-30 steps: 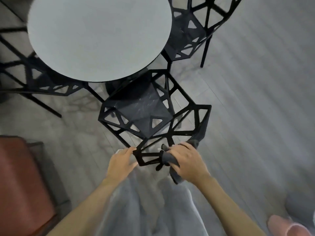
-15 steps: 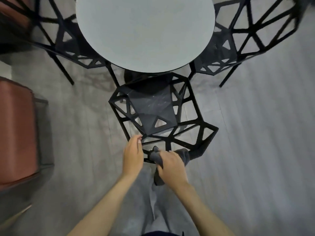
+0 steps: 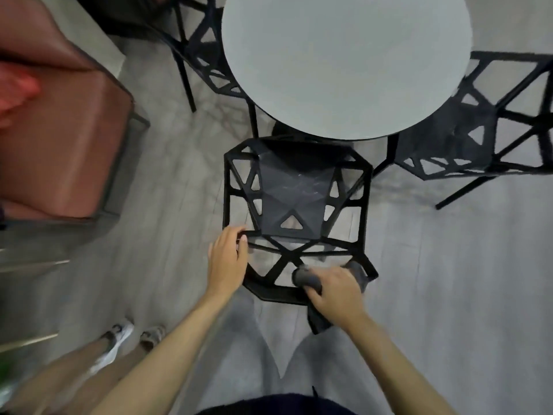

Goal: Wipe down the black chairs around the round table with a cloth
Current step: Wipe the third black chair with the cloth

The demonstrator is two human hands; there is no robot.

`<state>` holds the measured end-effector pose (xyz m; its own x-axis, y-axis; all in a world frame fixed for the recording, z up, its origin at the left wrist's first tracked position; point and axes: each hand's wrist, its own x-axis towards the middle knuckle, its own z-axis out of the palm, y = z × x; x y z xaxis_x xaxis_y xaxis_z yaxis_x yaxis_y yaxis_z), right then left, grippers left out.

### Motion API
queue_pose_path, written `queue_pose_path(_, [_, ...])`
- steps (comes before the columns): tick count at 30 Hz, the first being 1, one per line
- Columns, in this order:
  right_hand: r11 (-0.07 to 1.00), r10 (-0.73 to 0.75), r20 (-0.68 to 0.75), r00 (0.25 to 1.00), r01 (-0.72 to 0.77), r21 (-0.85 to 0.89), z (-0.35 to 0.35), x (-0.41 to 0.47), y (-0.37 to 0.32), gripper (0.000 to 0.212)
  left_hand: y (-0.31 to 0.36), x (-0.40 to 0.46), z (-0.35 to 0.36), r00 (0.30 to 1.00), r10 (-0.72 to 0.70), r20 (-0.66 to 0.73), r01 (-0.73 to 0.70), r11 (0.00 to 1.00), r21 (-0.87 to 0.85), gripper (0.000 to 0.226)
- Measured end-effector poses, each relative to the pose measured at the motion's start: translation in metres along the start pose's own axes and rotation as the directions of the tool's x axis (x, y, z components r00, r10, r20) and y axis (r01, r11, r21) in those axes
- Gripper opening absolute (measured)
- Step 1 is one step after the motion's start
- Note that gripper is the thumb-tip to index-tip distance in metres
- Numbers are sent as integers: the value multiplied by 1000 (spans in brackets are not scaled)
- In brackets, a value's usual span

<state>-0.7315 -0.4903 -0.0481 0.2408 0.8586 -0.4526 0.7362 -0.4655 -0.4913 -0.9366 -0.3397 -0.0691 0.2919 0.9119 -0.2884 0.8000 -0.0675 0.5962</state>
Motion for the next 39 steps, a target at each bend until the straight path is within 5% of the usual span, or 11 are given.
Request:
queue_pose_path(5, [943, -280, 93, 955, 256, 211, 11, -10, -42, 32, 23, -41, 22, 950, -172, -261, 182, 983, 14, 31])
queue_pose_path(9, [964, -261, 133, 956, 252, 81, -12, -6, 22, 30, 38, -63, 42, 860, -374, -346, 367, 926, -89, 38])
queue_pose_path(12, [996, -45, 142, 989, 35, 77, -34, 3, 86, 21, 46, -67, 58, 825, -464, -324, 421, 886, -195, 41])
queue_pose_path(15, [939, 193, 211, 958, -242, 243, -56, 23, 136, 24, 53, -60, 72, 803, -471, -365, 425, 882, -203, 42])
queue_pose_path(17, [909, 216, 248, 944, -287, 303, -62, 26, 141, 18, 59, -55, 77, 771, -494, -401, 443, 870, -219, 43])
queue_pose_path(19, [938, 139, 274, 952, -215, 271, -57, 21, 130, 10, 64, -50, 79, 733, -524, -434, 464, 851, -244, 42])
queue_pose_path(25, [968, -247, 345, 906, 212, 136, -46, -6, 42, 31, 63, -50, 85, 659, -547, -516, 423, 837, -347, 43])
queue_pose_path(33, [992, -27, 647, 762, -58, 109, 39, 108, 43, 46, 60, -52, 88, 638, -557, -531, 411, 830, -377, 59])
queue_pose_path(36, [963, -39, 655, 754, -148, 227, 55, 130, 50, 31, 62, -49, 88, 616, -573, -540, 432, 819, -377, 58])
queue_pose_path(39, [951, -160, 652, 741, -61, 302, 37, 114, 60, 17, 63, -50, 87, 613, -571, -546, 450, 821, -353, 49])
